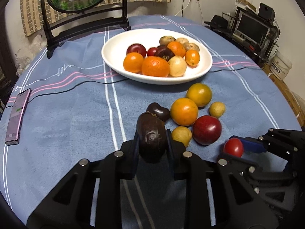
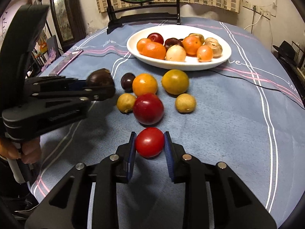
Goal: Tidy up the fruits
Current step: 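Place the plum and tomato on the white plate, opening both tools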
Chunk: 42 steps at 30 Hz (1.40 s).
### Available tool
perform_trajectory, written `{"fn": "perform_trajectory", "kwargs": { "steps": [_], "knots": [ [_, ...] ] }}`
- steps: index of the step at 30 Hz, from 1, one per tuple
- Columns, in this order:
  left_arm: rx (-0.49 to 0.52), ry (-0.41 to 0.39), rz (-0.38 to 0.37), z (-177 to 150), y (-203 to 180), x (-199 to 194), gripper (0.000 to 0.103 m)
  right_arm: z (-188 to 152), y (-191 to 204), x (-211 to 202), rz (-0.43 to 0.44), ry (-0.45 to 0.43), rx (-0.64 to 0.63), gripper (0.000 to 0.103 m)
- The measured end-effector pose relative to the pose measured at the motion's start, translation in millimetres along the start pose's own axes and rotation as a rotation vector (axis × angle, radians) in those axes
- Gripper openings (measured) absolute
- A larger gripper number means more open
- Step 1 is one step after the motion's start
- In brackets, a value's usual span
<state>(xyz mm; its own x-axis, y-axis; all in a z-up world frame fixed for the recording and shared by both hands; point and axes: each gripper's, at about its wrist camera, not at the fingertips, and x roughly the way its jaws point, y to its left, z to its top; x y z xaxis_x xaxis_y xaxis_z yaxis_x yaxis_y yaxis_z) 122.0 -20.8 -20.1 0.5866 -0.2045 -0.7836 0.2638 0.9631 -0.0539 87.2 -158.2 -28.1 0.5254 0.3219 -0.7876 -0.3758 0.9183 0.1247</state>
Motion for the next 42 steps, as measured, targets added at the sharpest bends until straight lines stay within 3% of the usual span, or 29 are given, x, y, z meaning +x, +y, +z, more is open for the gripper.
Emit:
{"fn": "perform_trajectory", "kwargs": {
  "steps": [7, 15, 20, 24, 33, 34, 35, 36, 37, 39, 42],
  "knots": [
    [0.008, -0.058, -0.027, 10.4, -3.3, -30.4, 0.025, 9.1, -9.6, -28.6, 0.011, -0.077, 0.013, 0.029],
    [0.048, -0.124, -0.019, 62.6, -12.8, -38.6, 0.025, 61.6, -31.7, -48.4, 0.003, -0.19, 0.015, 0.029],
    [0.007, -0.108, -0.018, 101.9, -7.0, -9.5, 0.025, 101.5, -44.4, -28.6, -0.014, -0.21, 0.022, 0.029],
    [-0.025, -0.064, 0.015, 123.9, 0.7, 27.1, 0.025, 121.5, -53.9, 2.6, -0.02, -0.179, 0.036, 0.029],
    [-0.095, -0.004, 0.051, 147.8, 14.4, 80.7, 0.027, 149.7, -69.5, 56.8, -0.082, -0.137, 0.065, 0.029],
    [-0.107, -0.005, 0.058, 148.7, 16.7, 83.9, 0.028, 150.3, -71.4, 59.8, -0.076, -0.131, 0.075, 0.031],
    [-0.117, -0.003, 0.065, 149.3, 18.8, 85.9, 0.038, 150.1, -74.0, 62.6, -0.072, -0.124, 0.091, 0.031],
    [-0.128, -0.004, 0.067, 149.8, 20.7, 86.7, 0.055, 148.8, -75.4, 63.6, -0.063, -0.125, 0.096, 0.036],
    [-0.142, -0.021, 0.062, 149.4, 22.9, 84.8, 0.061, 146.8, -76.5, 63.4, -0.046, -0.129, 0.101, 0.045],
    [-0.141, -0.056, 0.065, 147.3, 23.6, 78.8, 0.065, 143.7, -79.1, 59.7, -0.036, -0.14, 0.122, 0.059],
    [-0.133, -0.078, 0.054, 138.9, 24.2, 68.1, 0.072, 140.2, -78.3, 50.1, -0.024, -0.144, 0.13, 0.059]
  ]
}}
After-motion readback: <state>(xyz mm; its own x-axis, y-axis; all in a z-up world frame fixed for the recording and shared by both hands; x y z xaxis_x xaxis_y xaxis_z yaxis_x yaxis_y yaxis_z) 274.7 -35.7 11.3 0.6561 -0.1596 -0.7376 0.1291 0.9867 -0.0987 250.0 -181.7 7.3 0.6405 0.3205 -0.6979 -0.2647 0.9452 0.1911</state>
